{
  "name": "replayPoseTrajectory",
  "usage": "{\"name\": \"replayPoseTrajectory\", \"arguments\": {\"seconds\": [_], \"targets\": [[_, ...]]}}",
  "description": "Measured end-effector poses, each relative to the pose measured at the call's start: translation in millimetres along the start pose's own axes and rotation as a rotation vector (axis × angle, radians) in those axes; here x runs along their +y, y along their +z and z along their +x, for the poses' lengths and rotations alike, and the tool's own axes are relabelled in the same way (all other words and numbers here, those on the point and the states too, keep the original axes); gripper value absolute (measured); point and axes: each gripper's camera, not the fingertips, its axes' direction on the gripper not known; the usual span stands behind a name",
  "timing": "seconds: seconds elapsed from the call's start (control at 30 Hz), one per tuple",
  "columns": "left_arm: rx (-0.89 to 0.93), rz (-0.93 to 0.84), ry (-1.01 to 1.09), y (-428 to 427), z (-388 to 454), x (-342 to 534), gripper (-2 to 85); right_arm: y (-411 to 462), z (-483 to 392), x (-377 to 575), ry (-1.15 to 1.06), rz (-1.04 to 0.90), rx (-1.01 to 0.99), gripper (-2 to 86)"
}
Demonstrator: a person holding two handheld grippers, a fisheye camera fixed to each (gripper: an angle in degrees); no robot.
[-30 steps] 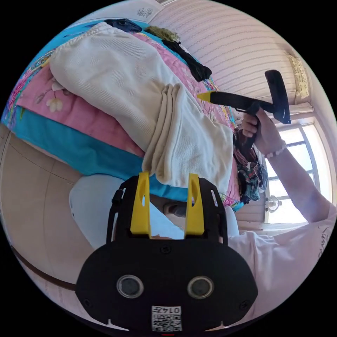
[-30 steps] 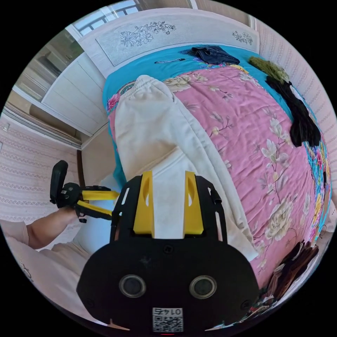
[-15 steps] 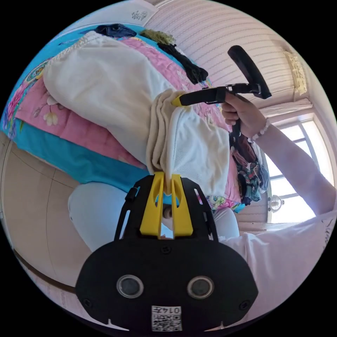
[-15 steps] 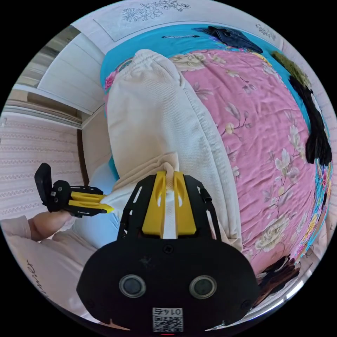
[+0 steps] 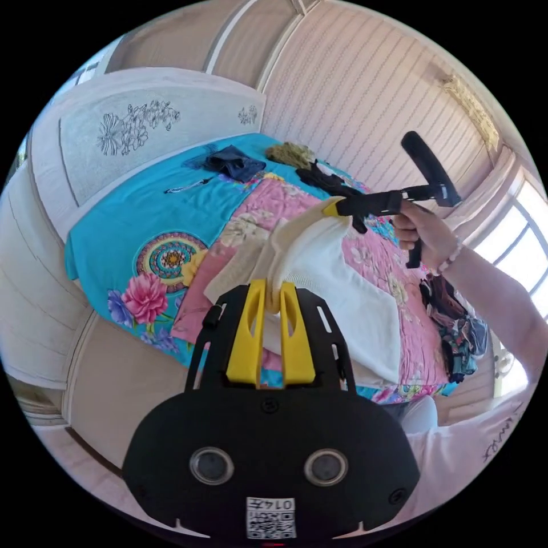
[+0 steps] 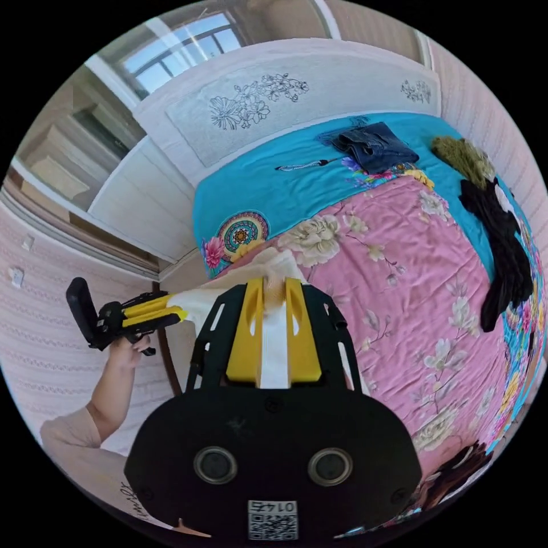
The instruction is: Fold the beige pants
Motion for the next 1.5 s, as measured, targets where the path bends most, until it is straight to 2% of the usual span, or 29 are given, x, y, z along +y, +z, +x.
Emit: {"name": "replayPoseTrajectory", "arguments": {"seconds": [0.07, 0.27, 0.4, 0.53, 0.6, 0.67, 0.77, 0.87, 0.97, 1.0, 1.07, 1.17, 1.33, 1.5], "targets": [[0.057, -0.088, -0.146, 29, -35, 18, 7.6, 7, 19, 10, 0.041, -0.057, -0.010, 9.3], [0.171, 0.008, -0.320, 38, -71, 90, 7.7, 3, 66, 78, 0.016, -0.052, 0.044, 9.7], [0.212, 0.027, -0.357, 42, -75, 106, 7.8, -5, 91, 134, 0.053, -0.054, -0.044, 9.2], [0.305, 0.015, -0.197, 47, -44, 109, 8.6, -37, 127, 252, 0.276, 0.143, -0.017, 8.6], [0.266, -0.019, -0.161, 56, -33, 110, 10.9, -46, 145, 312, 0.427, 0.206, -0.016, 10.3], [0.204, 0.020, -0.223, 57, -43, 109, 12.0, -45, 163, 379, 0.603, 0.219, -0.060, 12.4], [0.218, 0.150, -0.368, 51, -80, 99, 13.5, -39, 171, 426, 0.692, 0.222, -0.119, 13.8], [0.175, 0.167, -0.456, 65, -108, 83, 15.3, -35, 174, 439, 0.679, 0.234, -0.158, 14.9], [0.351, 0.037, -0.490, 93, -121, 67, 11.3, -28, 184, 439, 0.680, 0.210, -0.164, 16.6], [0.352, 0.039, -0.487, 92, -121, 65, 9.8, -27, 187, 440, 0.685, 0.201, -0.170, 16.9], [0.314, 0.065, -0.402, 73, -114, 55, 6.6, -20, 198, 443, 0.706, 0.169, -0.208, 17.8], [0.245, 0.093, -0.290, 53, -101, 45, 6.4, -17, 206, 450, 0.720, 0.156, -0.219, 18.0], [0.264, 0.086, -0.378, 54, -103, 48, 6.8, -9, 218, 464, 0.752, 0.121, -0.240, 17.7], [0.236, 0.106, -0.262, 34, -81, 52, 4.8, -13, 231, 484, 0.767, 0.122, -0.276, 17.3]]}}
